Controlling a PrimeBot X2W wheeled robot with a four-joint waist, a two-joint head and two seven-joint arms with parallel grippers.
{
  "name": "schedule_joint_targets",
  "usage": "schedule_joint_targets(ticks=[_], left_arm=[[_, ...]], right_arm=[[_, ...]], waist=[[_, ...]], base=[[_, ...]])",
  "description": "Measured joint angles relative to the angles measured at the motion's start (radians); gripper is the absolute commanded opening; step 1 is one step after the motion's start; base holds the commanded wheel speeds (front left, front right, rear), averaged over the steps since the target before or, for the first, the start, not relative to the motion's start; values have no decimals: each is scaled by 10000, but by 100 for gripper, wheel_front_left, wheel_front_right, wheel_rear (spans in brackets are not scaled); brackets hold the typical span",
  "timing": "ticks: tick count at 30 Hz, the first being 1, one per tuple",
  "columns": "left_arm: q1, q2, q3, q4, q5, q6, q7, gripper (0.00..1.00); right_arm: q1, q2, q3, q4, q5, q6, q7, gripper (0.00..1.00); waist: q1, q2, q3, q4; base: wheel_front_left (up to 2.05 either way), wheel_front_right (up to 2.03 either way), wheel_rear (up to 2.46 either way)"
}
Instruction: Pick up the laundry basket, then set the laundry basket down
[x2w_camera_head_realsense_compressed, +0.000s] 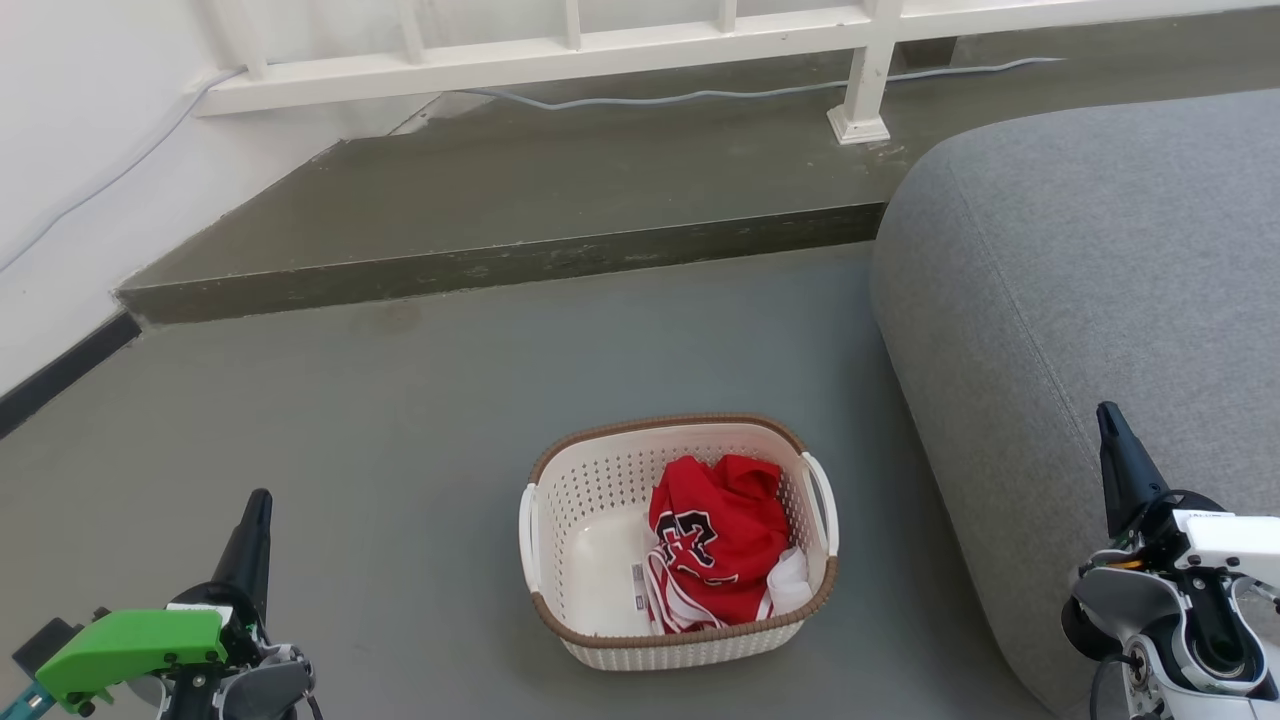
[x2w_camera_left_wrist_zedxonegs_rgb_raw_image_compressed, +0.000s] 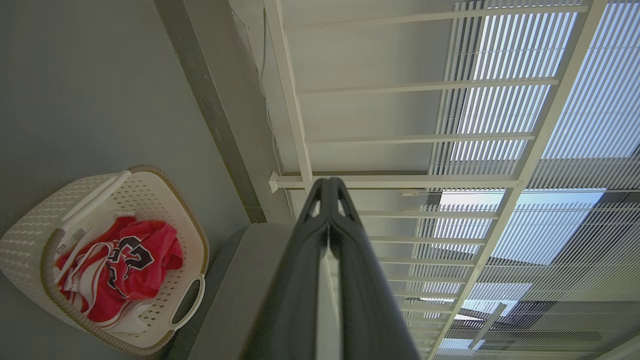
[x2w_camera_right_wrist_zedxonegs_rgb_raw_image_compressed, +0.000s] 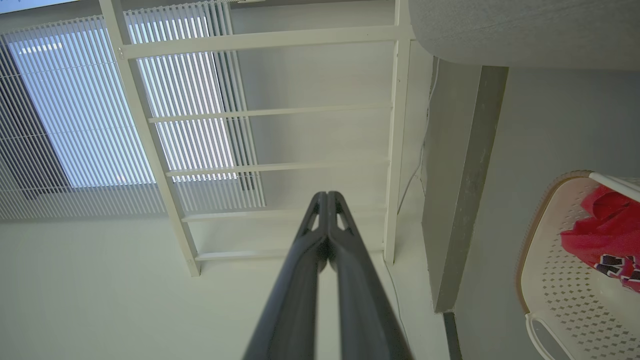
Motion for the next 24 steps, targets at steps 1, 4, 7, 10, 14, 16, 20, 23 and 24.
schedule_joint_targets(ticks=[1,4,7,10,14,16,20,23,24], left_arm=[[0,0,0,0,0,0,0,0],[-1,-2,6,0,0,0,0,0],[-1,-2,12,0,0,0,0,0],[37,-33,4,88,-12,4,-2,100],[323,-192,-86,374,-17,13,-2,100],[313,-190,-92,362,-17,13,-4,100],[299,-190,-125,353,-13,12,-15,100],[291,-190,-157,341,-2,12,-19,100],[287,-190,-173,337,-2,12,-56,100]], right_arm=[[0,0,0,0,0,0,0,0],[0,2,-2,0,0,0,2,0],[0,2,-2,0,0,0,2,0],[39,23,2,79,6,-12,-6,100],[388,192,10,347,6,-15,-8,100],[391,184,6,343,4,-15,-10,100],[390,169,4,324,-6,-15,-36,100],[387,144,0,311,-33,-15,-104,100],[386,136,0,309,-82,-15,-111,100]], waist=[[0,0,0,0],[0,0,0,0],[0,0,0,0],[0,0,0,0],[0,0,0,-1],[0,0,1,-2],[0,0,4,-5],[0,0,7,-6],[0,0,9,-7]], base=[[0,0,0],[0,0,0],[0,0,0],[0,0,0],[0,0,0],[0,0,0],[0,0,0],[0,0,0],[0,0,0]])
